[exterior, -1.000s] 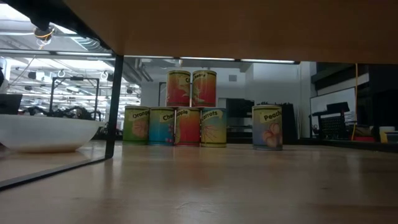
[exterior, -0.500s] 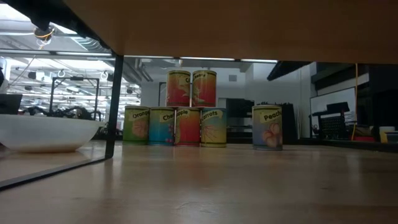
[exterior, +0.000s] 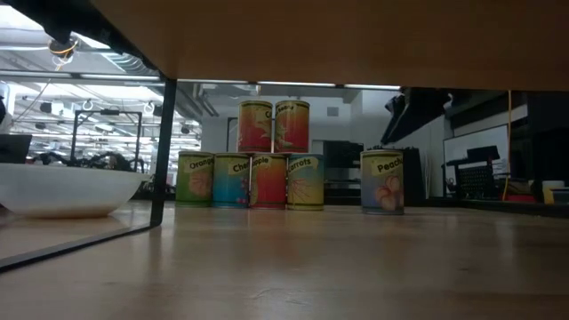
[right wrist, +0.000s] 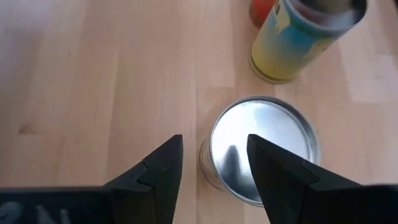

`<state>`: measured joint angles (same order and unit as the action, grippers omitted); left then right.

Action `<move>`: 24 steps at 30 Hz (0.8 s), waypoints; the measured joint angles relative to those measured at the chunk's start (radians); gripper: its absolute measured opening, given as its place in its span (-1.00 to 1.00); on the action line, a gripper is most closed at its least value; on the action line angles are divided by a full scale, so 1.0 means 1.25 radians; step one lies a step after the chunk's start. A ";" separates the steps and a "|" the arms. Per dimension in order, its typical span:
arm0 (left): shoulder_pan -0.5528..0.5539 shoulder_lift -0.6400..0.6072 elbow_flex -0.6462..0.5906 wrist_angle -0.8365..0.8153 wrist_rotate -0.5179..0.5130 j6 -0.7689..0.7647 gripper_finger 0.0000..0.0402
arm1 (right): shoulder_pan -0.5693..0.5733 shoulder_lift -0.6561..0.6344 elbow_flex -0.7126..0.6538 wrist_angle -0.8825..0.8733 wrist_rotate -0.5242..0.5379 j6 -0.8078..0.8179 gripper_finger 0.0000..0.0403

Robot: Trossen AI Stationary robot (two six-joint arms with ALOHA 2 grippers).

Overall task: Pick and place cans onto a shelf
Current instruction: Put the canned peaches on the shelf

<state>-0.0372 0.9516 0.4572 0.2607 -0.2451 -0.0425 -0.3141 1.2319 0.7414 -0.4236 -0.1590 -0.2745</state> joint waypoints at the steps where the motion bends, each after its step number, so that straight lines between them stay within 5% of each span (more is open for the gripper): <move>1: 0.000 0.000 0.000 0.000 0.000 0.000 -0.66 | 0.000 0.005 0.000 0.000 0.000 0.000 -0.08; 14: 0.000 0.000 0.000 0.000 0.000 0.000 -0.66 | 0.000 0.053 0.002 0.008 0.001 -0.002 -0.11; 24: 0.000 0.000 0.000 -0.001 0.000 0.000 -0.66 | 0.000 0.054 0.002 0.005 0.003 -0.002 -0.55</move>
<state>-0.0372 0.9516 0.4572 0.2600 -0.2451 -0.0422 -0.3141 1.2991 0.7433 -0.4178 -0.1551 -0.2764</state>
